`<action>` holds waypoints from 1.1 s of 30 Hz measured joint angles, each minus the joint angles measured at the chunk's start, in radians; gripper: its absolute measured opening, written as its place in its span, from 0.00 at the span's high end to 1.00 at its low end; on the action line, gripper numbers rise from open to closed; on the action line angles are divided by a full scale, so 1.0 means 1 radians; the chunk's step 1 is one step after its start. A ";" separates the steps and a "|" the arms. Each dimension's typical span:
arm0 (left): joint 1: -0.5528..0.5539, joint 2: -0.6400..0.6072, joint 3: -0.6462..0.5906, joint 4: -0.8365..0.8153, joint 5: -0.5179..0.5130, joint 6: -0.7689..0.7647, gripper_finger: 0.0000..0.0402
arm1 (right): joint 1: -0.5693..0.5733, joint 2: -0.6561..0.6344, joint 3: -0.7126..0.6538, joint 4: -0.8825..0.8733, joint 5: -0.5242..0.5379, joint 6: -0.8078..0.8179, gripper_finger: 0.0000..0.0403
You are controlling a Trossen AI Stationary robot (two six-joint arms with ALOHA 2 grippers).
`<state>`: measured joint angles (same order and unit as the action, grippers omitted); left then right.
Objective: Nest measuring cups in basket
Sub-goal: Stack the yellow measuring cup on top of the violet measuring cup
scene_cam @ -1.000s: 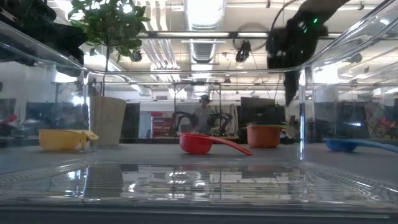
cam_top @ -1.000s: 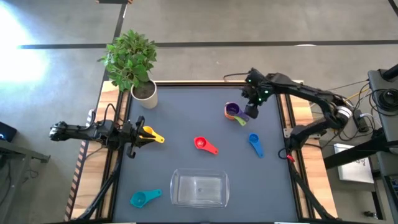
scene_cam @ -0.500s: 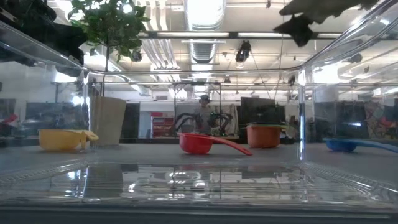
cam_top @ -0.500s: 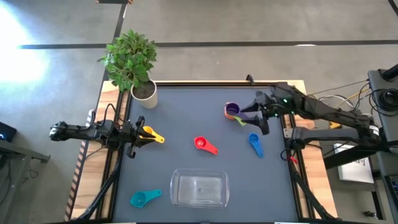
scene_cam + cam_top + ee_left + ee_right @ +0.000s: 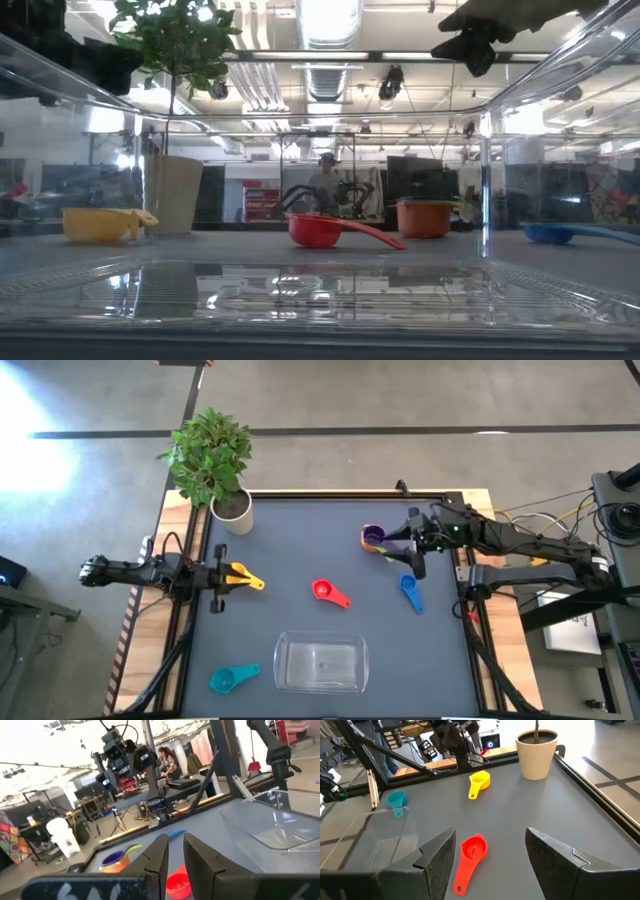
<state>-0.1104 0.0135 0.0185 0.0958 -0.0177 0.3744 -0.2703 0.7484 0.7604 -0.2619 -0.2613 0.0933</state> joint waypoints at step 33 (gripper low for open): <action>-0.001 0.488 0.551 -0.734 -0.485 -1.159 0.90 | 0.000 -0.008 0.003 0.081 -0.061 0.004 0.43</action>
<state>-0.1112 0.5014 0.5697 -0.6378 -0.5026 -0.7851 -0.2703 0.7406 0.7631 -0.1810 -0.3225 0.0968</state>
